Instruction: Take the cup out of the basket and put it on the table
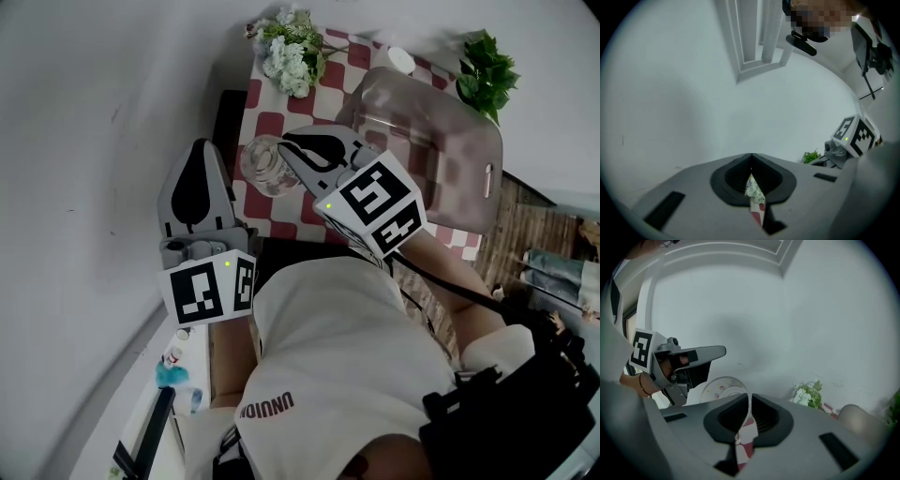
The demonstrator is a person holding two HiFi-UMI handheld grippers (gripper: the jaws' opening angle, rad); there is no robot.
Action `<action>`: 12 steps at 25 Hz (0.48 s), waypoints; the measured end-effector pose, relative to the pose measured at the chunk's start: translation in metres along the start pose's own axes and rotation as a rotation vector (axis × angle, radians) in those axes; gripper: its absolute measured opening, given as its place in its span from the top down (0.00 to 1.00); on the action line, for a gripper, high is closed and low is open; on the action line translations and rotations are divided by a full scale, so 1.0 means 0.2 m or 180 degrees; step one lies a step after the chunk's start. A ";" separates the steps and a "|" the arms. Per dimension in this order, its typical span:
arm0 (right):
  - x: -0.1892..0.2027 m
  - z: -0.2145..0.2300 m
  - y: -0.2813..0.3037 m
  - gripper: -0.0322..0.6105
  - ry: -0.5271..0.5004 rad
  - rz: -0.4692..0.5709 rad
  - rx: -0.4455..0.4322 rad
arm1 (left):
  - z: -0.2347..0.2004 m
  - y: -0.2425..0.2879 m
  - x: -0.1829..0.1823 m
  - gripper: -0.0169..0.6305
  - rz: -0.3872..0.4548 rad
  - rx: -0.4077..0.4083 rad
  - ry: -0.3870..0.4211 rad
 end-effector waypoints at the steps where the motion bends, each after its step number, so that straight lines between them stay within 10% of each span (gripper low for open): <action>1: 0.00 0.00 0.00 0.89 0.0002 -0.0002 -0.0010 | 0.00 0.00 0.00 0.95 -0.0001 -0.0006 -0.0001; 12: 0.01 -0.07 0.09 0.89 -0.0015 -0.0063 -0.0093 | -0.05 -0.04 0.01 0.95 -0.0012 -0.0097 -0.0002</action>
Point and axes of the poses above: the fingertips, and each gripper's own axes: y forward along the fingers, z to its right, x out of its underside, the point moved 6 cm from there along -y, backward along the fingers, and after that the axes turned 4 degrees about z, right-handed, at the moved point
